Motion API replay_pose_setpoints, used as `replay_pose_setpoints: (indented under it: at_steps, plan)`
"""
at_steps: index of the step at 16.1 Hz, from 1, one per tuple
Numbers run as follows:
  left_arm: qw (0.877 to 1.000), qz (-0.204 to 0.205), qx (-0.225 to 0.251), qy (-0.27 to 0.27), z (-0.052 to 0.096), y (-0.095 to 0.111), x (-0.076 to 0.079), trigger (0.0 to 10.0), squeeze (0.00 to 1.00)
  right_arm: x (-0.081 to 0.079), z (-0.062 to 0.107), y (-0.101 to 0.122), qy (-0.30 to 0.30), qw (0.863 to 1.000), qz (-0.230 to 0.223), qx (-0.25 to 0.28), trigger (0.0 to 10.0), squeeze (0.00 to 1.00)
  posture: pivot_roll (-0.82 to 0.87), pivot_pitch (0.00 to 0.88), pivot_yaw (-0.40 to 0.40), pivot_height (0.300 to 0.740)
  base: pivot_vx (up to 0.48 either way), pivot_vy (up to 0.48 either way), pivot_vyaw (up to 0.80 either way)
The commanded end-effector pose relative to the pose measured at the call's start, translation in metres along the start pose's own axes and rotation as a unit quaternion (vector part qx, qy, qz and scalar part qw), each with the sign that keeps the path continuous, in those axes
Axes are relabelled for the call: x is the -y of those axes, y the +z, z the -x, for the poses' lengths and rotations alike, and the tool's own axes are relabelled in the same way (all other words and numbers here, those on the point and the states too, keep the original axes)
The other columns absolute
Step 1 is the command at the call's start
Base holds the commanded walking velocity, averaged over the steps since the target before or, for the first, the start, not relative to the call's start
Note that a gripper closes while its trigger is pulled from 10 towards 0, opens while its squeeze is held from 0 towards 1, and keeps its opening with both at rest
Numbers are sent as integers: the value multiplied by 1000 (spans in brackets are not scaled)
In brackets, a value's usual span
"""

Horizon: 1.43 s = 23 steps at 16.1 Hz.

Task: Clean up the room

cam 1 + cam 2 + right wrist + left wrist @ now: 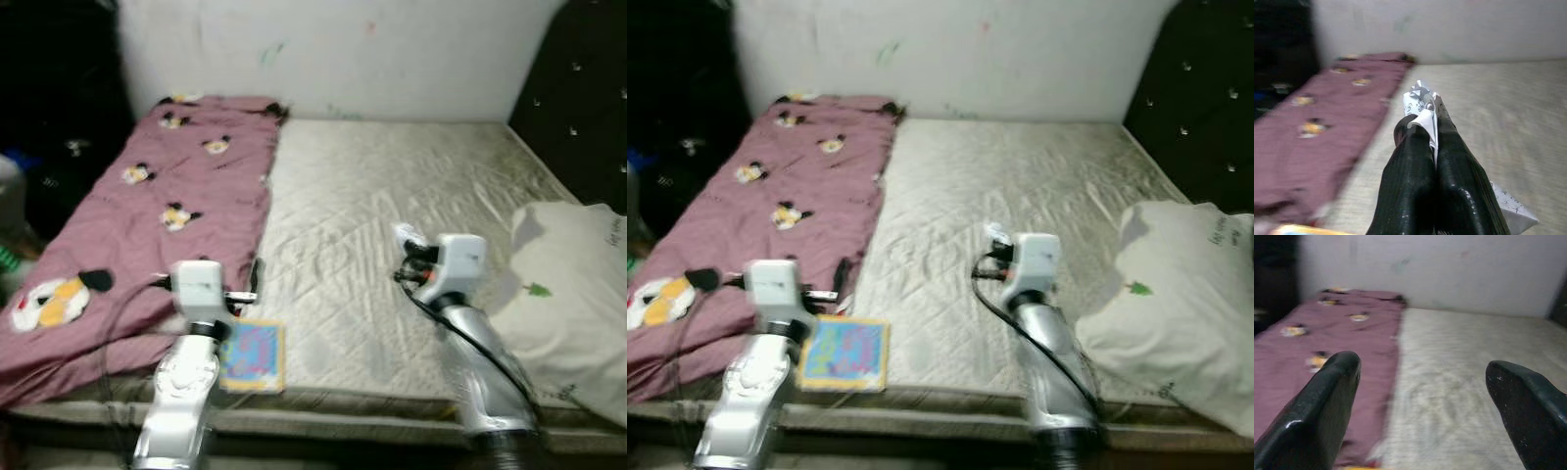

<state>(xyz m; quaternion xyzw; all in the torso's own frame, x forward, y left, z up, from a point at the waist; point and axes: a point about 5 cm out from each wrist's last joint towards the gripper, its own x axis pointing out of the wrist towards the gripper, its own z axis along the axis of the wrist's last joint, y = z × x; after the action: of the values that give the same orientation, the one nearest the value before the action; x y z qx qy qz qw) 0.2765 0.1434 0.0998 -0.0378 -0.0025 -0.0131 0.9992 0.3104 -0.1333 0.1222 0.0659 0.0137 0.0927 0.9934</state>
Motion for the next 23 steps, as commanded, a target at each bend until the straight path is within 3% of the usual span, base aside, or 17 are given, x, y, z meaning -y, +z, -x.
replay_pose_setpoints:
  at_steps: [1, 4, 6, 10, 23]
  plan:
    - [1000, 3, 1, -9, -1, 0, 6, 10000, 0, 7, 1, 0, -8, 1000, 3, -4, 10000, 0, 27, 0, 34, 740, 0, 409, 0]
    - [999, 7, 11, -30, -1, 3, 9, 10000, 0, 6, 0, 0, -5, 1000, 16, -1, 10000, 0, 28, 0, 33, 740, 0, 97, 0]
    - [997, 32, 13, -73, 3, 5, 16, 10000, 0, 6, 0, 1, -1, 1000, 25, 1, 10000, 0, 28, 0, 31, 740, 0, 0, 0]
    - [997, 37, 12, -73, 5, 4, 16, 10000, 0, 6, 0, -1, -5, 1000, 25, -2, 10000, 0, 29, 1, 31, 740, 0, 0, 0]
    - [997, 29, 7, -74, 2, 3, 15, 10000, 0, 7, 0, -10, -18, 1000, 17, -16, 10000, 0, 31, 0, 39, 740, 280, 0, 0]
